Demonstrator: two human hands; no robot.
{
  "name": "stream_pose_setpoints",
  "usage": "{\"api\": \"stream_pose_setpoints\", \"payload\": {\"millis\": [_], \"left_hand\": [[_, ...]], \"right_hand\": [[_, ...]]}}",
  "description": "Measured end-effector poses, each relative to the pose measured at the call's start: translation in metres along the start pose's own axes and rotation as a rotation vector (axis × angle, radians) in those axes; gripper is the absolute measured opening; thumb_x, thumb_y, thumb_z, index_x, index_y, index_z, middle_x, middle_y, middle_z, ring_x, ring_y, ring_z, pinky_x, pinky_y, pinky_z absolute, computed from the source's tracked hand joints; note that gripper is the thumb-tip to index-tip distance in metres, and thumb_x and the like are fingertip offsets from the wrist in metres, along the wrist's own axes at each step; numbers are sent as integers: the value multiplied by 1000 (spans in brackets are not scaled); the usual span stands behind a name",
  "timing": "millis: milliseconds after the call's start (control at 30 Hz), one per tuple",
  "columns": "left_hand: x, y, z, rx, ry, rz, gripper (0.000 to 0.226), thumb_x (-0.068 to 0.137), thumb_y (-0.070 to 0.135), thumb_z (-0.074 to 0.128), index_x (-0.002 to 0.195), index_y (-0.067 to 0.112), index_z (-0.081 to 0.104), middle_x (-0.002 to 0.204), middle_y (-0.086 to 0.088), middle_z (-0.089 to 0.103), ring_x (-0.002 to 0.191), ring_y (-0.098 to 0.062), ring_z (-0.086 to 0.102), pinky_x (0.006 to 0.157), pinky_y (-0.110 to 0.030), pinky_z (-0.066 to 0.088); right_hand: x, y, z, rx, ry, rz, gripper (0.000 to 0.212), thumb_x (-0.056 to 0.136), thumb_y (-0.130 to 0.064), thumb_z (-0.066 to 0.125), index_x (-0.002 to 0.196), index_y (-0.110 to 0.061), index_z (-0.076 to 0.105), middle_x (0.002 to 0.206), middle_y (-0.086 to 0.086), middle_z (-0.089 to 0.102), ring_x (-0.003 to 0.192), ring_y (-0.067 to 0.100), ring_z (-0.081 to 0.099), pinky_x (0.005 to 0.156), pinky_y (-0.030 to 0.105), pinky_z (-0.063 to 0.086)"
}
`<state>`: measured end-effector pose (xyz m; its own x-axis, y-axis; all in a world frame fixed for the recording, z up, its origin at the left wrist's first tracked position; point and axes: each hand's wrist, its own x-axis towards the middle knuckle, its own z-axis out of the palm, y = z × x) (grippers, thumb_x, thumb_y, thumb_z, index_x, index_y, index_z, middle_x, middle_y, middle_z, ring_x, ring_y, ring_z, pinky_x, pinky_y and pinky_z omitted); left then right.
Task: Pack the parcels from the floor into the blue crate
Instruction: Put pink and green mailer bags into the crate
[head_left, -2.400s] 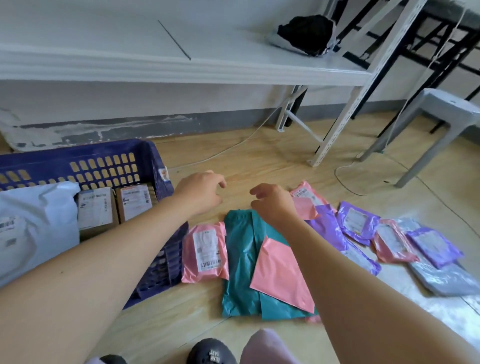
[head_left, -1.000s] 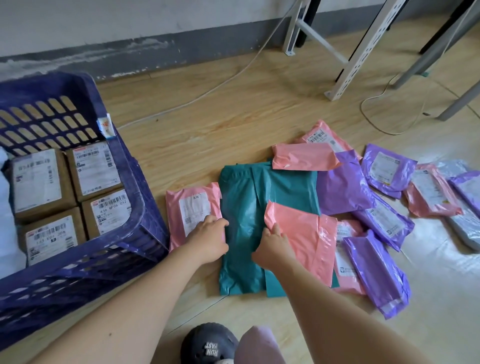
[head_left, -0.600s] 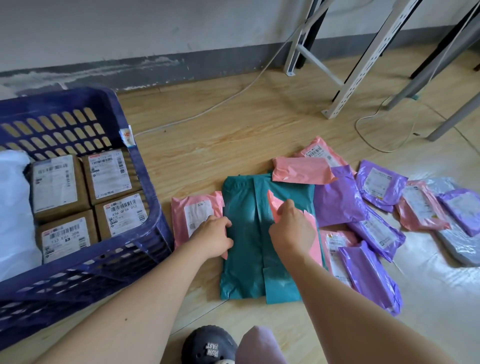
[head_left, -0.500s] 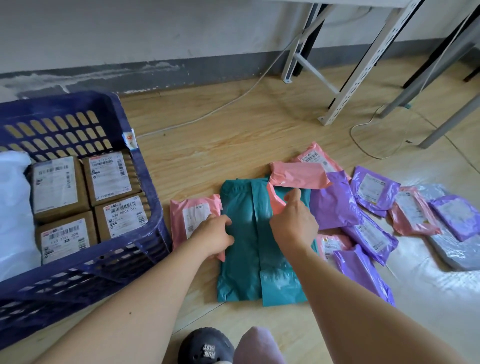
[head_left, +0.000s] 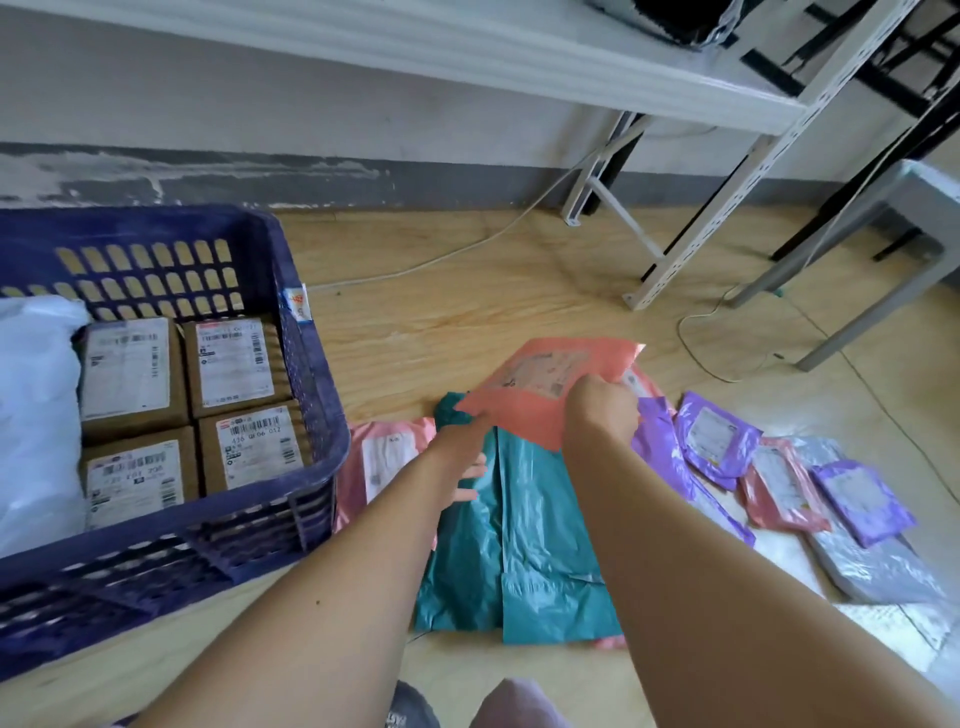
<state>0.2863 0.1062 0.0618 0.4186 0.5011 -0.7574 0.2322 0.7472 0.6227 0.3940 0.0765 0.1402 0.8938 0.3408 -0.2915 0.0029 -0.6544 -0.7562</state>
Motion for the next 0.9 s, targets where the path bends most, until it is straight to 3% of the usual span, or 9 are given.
{"api": "stream_pose_setpoints", "payload": {"millis": [133,233,333,500,600,667,767,833,900], "left_hand": [[4,8,-2,-274,55,84,39,91,37,59,120,13,52,119,-8,62,103,-23,60,85,-38,53],[11,8,-9,-297,248,165,20,88,7,61,108,6,58,98,-13,61,85,-25,57,63,-30,49],[19,7,-18,-154,340,215,13,86,-2,55,82,10,54,90,-13,57,83,-25,53,69,-31,47],[17,9,-26,74,494,281,14,91,0,41,98,8,50,88,-9,53,84,-22,42,60,-23,29],[18,5,-34,152,559,302,28,91,1,39,114,4,54,110,-13,60,94,-28,52,71,-24,34],[20,3,-36,195,584,288,31,91,2,38,119,4,53,114,-15,59,101,-30,55,73,-28,36],[20,7,-36,226,558,289,27,92,2,36,114,5,52,102,-13,55,89,-25,49,71,-28,34],[16,14,-34,222,527,324,28,92,1,35,113,4,53,101,-11,56,90,-24,49,72,-28,36],[10,22,-31,231,493,368,29,90,-1,35,112,5,54,104,-10,58,95,-26,54,75,-30,40]], "right_hand": [[-2,18,20,185,-289,204,37,96,-7,37,130,1,47,128,22,55,81,26,54,87,41,47],[4,38,24,161,-401,315,29,91,1,32,108,-4,55,91,15,64,67,23,57,74,41,53],[11,54,26,79,-449,335,22,88,4,32,81,-6,51,71,9,56,62,21,57,59,33,51],[23,69,30,-15,-423,306,20,91,2,34,81,-7,49,67,8,50,56,18,50,59,32,45],[20,76,37,-60,-477,352,25,92,4,32,77,-7,49,68,7,48,57,18,48,57,29,42],[20,78,44,-58,-482,360,18,90,3,36,91,-5,52,71,7,49,61,19,51,57,29,44],[24,83,51,-26,-447,244,46,87,-3,45,132,-13,43,89,7,58,71,20,57,68,32,52],[22,81,51,8,-436,183,57,85,-6,47,141,-15,35,112,11,61,67,17,58,67,32,54],[20,74,50,25,-386,107,54,83,-7,47,135,-16,43,115,12,63,64,19,60,65,33,57]]}}
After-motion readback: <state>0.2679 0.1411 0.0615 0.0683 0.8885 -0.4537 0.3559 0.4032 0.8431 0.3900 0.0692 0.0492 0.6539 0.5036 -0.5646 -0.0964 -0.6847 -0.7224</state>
